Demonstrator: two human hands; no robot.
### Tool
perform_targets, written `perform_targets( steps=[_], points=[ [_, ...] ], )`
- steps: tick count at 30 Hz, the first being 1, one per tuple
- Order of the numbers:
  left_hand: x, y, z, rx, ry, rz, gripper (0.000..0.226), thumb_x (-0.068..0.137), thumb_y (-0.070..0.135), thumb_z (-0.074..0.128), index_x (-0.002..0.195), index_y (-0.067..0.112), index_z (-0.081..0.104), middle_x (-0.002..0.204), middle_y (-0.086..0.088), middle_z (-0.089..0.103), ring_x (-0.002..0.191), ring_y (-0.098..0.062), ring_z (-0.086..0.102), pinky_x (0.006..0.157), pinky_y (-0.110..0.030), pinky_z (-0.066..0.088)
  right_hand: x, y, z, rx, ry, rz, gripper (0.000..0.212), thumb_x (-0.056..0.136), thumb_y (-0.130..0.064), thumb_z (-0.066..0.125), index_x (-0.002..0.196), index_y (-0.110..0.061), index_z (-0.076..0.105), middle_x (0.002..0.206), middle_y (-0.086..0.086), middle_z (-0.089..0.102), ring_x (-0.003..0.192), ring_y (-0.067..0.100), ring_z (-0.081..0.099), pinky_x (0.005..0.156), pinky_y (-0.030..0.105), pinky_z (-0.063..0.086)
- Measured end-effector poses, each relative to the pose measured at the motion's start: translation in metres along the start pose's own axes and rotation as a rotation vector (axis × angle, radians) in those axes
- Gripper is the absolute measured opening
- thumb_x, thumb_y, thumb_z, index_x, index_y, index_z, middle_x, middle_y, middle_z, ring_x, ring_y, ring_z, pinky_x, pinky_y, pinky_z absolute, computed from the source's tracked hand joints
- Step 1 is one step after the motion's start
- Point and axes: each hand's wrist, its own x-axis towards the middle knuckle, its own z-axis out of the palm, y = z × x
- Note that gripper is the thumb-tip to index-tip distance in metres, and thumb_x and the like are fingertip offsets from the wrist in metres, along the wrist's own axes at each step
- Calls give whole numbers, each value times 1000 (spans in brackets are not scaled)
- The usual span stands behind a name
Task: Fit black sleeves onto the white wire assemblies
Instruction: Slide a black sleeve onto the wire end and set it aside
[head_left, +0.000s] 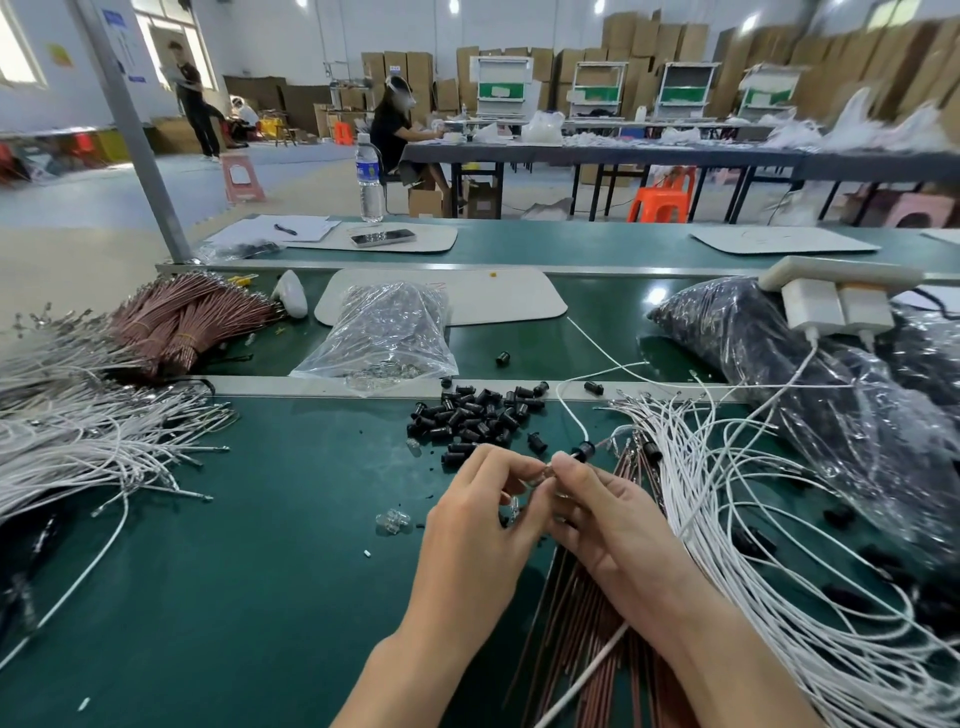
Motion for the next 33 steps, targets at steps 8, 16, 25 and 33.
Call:
perform_targets(
  steps=[8, 16, 25, 33],
  points=[
    [-1, -2, 1, 9, 9, -16, 7, 93, 23, 70, 100, 23, 68, 97, 18, 61, 88, -5, 63, 70, -21, 52, 1, 2, 0, 66, 5, 30, 35, 74, -28, 79, 98, -2, 72, 85, 10, 73, 76, 15, 72, 70, 26, 60],
    [-3, -5, 0, 5, 42, -5, 7, 93, 29, 69, 99, 27, 67, 96, 17, 61, 82, -8, 64, 63, -27, 54, 1, 1, -1, 32, -13, 34, 39, 77, -30, 77, 102, 0, 73, 92, 13, 74, 79, 17, 72, 70, 25, 60],
    [-2, -7, 1, -33, 82, -10, 12, 91, 41, 66, 88, 31, 59, 90, 13, 58, 75, -16, 59, 60, -33, 52, 4, -2, -4, 194, 171, -58, 37, 87, -37, 66, 101, -4, 74, 97, 16, 74, 80, 22, 73, 65, 27, 61],
    [-2, -8, 3, -12, 47, -12, 10, 91, 39, 67, 89, 33, 60, 92, 13, 59, 76, -15, 60, 61, -29, 51, 2, -2, 3, 70, 66, -37, 21, 88, -27, 67, 77, -13, 79, 83, 10, 74, 73, 16, 71, 65, 25, 59]
  ],
)
